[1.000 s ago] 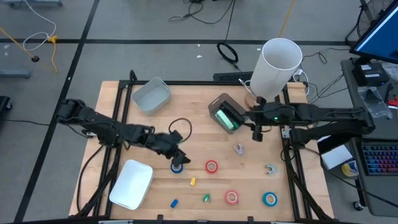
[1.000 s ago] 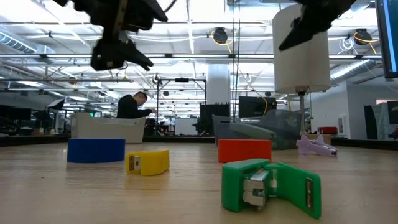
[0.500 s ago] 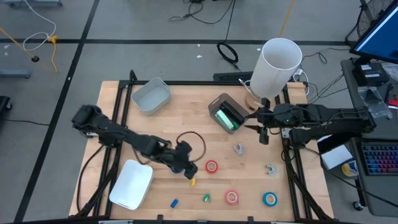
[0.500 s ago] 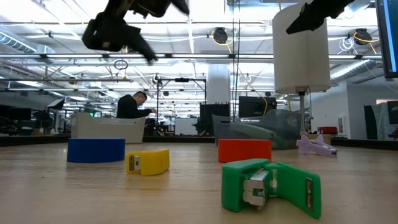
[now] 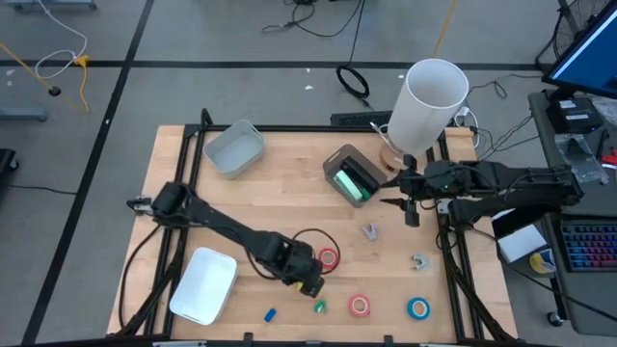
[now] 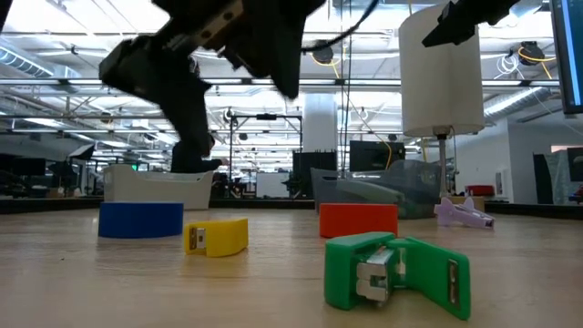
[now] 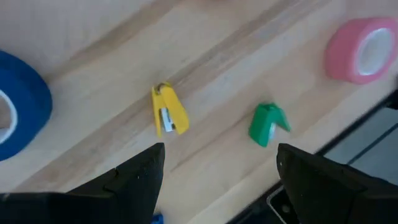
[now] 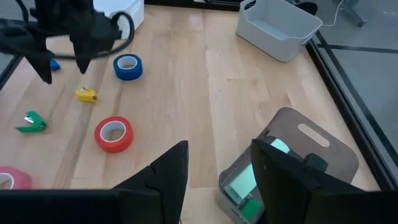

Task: Pick and place Stapler, Stapler remover, tape
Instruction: Put the small yellow stapler into the black bin

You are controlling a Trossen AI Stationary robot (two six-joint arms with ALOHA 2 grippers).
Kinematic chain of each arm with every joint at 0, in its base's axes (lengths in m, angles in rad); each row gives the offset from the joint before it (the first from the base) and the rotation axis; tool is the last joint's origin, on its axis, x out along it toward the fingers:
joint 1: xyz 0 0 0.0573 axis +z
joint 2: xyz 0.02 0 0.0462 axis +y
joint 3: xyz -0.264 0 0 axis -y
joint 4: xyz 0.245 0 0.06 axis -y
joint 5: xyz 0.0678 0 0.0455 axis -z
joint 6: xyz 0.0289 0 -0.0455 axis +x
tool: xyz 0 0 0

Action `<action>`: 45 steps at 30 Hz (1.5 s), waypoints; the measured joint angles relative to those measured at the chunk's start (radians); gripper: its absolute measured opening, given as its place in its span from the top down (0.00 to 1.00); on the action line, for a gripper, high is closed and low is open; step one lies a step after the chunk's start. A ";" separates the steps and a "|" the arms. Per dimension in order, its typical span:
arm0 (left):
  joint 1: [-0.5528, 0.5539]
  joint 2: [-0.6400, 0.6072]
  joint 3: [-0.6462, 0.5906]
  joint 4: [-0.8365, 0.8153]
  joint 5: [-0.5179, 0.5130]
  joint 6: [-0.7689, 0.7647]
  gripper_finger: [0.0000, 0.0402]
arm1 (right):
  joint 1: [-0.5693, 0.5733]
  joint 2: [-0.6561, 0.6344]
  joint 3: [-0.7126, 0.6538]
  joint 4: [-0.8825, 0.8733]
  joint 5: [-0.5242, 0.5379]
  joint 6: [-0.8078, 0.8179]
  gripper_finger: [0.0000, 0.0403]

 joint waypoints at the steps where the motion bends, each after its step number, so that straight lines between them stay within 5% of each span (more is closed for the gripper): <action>1: -0.002 0.013 0.005 0.000 0.000 -0.006 0.23 | 0.000 0.000 0.000 0.000 -0.001 -0.001 0.59; 9: 0.000 0.081 0.007 -0.015 -0.020 -0.055 0.23 | 0.000 0.000 0.000 0.000 -0.078 -0.019 0.59; 37: -0.016 0.142 0.007 -0.005 0.016 -0.155 0.24 | 0.000 0.000 0.000 0.009 -0.075 -0.041 0.59; 45: -0.016 0.143 0.005 -0.010 -0.011 -0.154 0.44 | 0.000 0.000 0.000 0.010 -0.075 -0.041 0.60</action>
